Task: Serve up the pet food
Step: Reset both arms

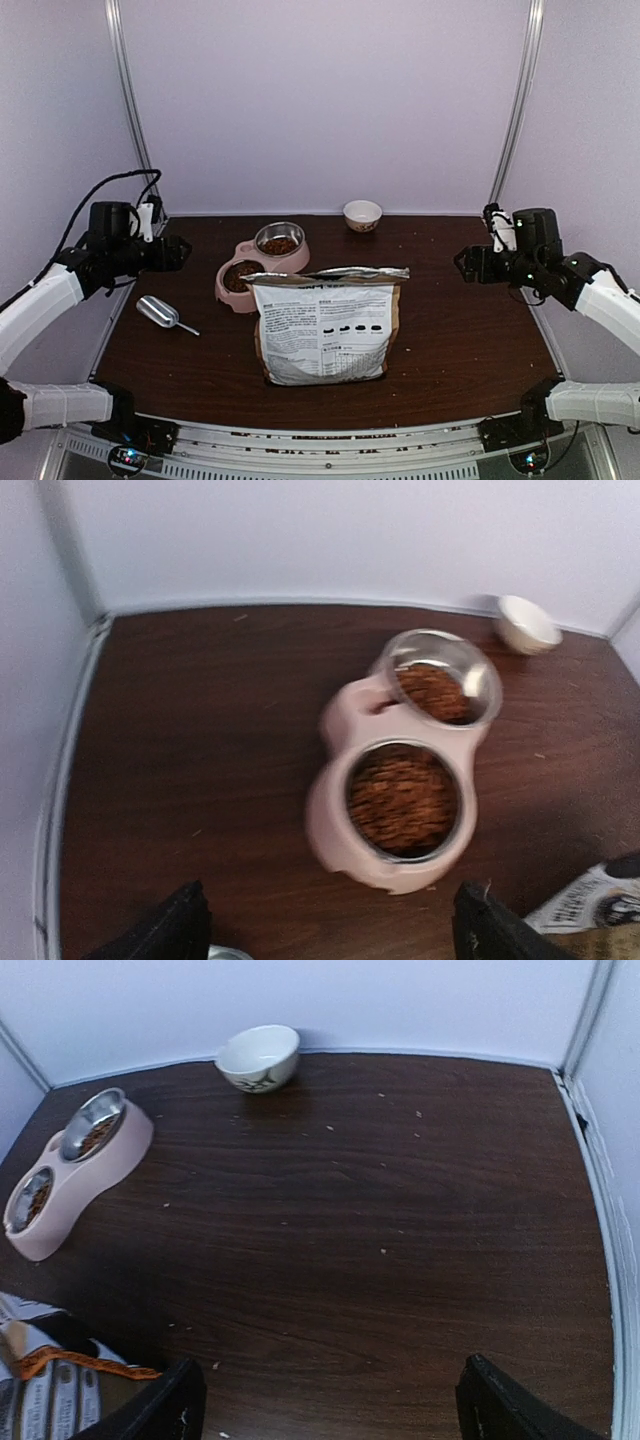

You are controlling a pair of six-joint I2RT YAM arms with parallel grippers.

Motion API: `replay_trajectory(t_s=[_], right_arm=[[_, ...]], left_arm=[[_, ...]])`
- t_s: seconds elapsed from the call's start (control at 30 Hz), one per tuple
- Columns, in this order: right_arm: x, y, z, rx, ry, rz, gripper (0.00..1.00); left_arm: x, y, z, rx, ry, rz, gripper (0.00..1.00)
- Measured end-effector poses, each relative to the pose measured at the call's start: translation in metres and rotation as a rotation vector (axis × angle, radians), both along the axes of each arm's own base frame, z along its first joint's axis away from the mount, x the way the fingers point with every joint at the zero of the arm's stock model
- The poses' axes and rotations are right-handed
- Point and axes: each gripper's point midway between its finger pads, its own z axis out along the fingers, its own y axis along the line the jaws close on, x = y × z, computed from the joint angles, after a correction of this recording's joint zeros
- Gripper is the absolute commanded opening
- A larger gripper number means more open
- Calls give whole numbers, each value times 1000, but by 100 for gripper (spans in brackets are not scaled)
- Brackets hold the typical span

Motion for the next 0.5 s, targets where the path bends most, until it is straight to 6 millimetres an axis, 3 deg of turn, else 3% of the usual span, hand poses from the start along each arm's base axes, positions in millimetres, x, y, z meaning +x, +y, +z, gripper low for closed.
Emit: replay_trajectory(t_s=[0.13, 0.23, 0.33, 0.5], right_arm=[[9, -56, -40, 3, 18, -181, 88], [9, -87, -54, 2, -29, -286, 89], [8, -105, -57, -3, -123, -350, 89], [17, -115, -69, -22, -219, -393, 89]], left_arm=[[-5, 97, -55, 30, 66, 345, 93], [-24, 139, -72, 80, 37, 525, 96], [-41, 165, -78, 133, -47, 659, 96], [-51, 191, -93, 215, -153, 784, 98]])
